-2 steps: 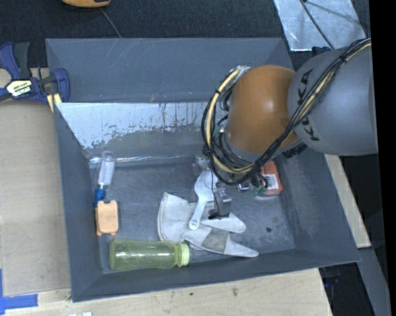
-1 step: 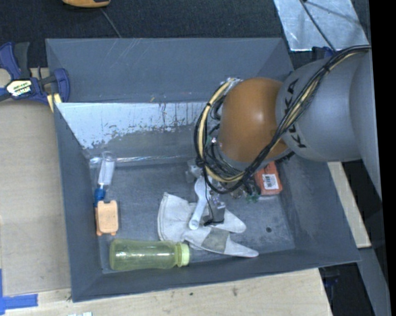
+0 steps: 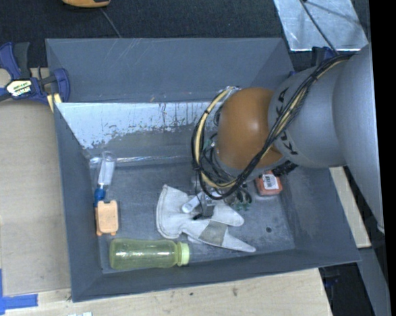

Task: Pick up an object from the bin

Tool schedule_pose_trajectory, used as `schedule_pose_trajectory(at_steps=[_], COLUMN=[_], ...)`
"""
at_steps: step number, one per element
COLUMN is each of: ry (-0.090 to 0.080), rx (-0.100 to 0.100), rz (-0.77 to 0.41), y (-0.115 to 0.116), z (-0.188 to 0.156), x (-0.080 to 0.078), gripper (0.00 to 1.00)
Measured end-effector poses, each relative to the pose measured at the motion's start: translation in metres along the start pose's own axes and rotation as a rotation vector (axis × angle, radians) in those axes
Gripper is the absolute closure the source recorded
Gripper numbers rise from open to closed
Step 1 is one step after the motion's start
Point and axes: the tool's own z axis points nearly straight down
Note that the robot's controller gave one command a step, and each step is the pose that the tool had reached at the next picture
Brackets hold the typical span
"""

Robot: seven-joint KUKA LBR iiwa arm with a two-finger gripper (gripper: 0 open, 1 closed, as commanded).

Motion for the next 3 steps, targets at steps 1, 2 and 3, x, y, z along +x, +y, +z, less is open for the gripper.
schedule_pose_trajectory(at_steps=[1, 2, 3], ry=[0.000, 0.007, 0.006], rx=[0.000, 0.001, 0.001], rz=[0.000, -0.036, -0.039], y=[0.000, -0.002, -0.002], z=[0.000, -0.190, -0.205], x=[0.000, -0.035, -0.038], gripper=[1.00, 1.00, 1.00])
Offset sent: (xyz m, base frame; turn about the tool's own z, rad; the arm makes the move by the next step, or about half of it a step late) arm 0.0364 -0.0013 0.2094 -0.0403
